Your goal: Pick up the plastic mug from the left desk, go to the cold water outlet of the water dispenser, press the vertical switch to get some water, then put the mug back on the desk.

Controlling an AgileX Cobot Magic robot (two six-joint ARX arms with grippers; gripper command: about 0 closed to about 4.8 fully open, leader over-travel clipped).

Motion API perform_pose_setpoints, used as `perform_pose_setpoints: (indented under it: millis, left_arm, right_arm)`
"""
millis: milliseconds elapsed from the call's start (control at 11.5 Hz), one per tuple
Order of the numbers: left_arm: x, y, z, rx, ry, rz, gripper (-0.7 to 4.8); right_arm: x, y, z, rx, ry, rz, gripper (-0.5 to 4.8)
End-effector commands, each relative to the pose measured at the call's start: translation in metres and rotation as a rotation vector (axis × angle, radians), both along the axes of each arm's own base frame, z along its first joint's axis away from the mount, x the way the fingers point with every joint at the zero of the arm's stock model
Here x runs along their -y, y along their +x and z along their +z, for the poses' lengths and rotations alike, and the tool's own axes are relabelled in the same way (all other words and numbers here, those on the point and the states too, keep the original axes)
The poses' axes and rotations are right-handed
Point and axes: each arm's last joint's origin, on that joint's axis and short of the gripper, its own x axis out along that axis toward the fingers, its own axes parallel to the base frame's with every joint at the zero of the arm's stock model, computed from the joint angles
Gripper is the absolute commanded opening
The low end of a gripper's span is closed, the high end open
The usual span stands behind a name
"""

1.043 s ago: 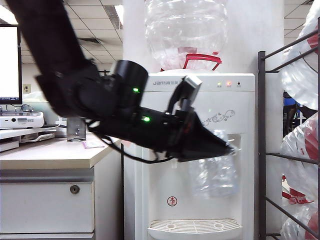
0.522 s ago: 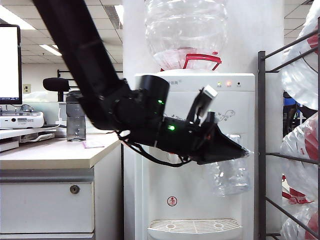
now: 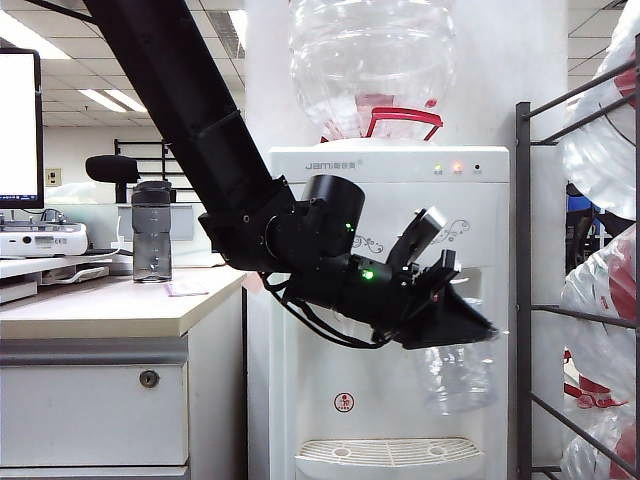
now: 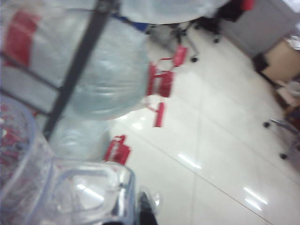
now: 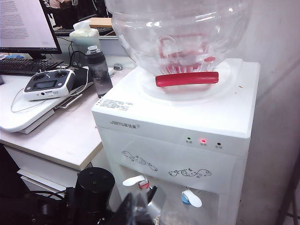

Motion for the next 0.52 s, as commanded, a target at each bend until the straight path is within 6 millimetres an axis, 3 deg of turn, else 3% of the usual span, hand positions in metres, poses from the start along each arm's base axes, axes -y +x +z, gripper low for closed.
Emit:
perform_pose_setpoints:
  millis: [87,522]
  left_arm:
    - [-0.001,0.003,0.000,0.005,0.024,0.067,-0.06]
    - [0.009,0.017,-0.010,-0.008,0.030,0.081,-0.06]
  right_arm:
    - [0.000,-0.002,0.003,0.020,0.004,0.005,-0.05]
    - [0.000,-0.002,0.003,0.020,0.005,0.008,-0.05]
